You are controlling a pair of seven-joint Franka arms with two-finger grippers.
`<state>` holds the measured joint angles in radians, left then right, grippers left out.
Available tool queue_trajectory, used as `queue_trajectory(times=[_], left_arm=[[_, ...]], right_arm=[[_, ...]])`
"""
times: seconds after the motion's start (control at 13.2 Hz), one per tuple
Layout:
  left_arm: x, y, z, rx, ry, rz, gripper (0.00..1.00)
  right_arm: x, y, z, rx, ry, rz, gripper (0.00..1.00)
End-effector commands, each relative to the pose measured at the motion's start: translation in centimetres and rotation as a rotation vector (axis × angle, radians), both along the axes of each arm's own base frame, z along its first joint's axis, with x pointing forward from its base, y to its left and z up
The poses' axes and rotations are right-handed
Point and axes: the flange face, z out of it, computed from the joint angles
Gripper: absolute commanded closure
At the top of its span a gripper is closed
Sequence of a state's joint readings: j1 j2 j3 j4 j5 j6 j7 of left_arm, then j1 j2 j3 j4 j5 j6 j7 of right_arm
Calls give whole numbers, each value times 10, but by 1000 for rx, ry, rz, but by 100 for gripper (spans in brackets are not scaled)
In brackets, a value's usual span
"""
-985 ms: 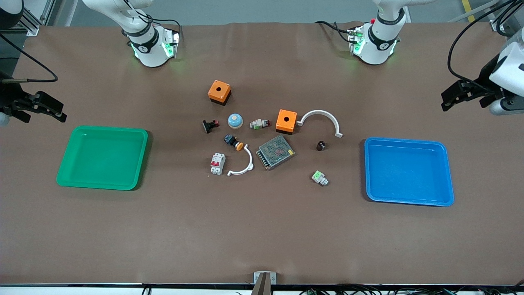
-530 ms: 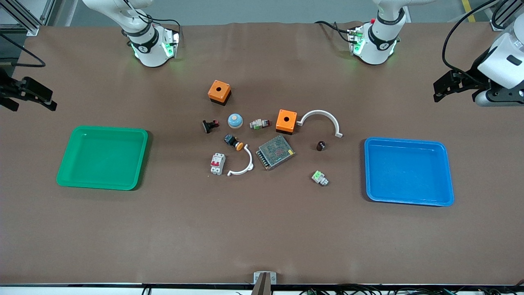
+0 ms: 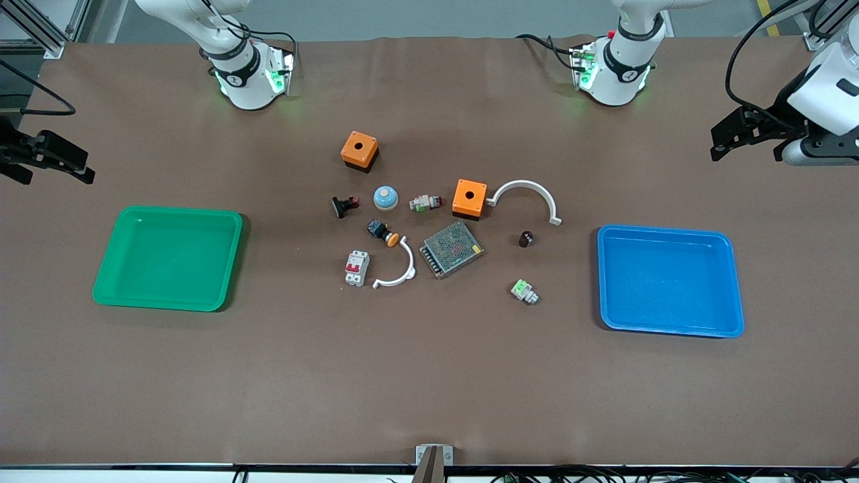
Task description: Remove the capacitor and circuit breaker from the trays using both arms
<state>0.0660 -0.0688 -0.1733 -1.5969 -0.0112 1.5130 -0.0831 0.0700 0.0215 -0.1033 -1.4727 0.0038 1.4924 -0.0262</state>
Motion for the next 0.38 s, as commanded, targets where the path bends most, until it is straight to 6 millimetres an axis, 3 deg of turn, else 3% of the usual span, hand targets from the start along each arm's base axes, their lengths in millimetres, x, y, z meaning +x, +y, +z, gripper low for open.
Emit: queue_trajectory(times=[0.0,0.3], left_arm=[[-1,2,4,-27,9,0,0],[0,0,8,-21,-2,4,0]], right_arm=[[0,0,4,-3,3,-8,0],[0,0,4,-3,3,-7,0]])
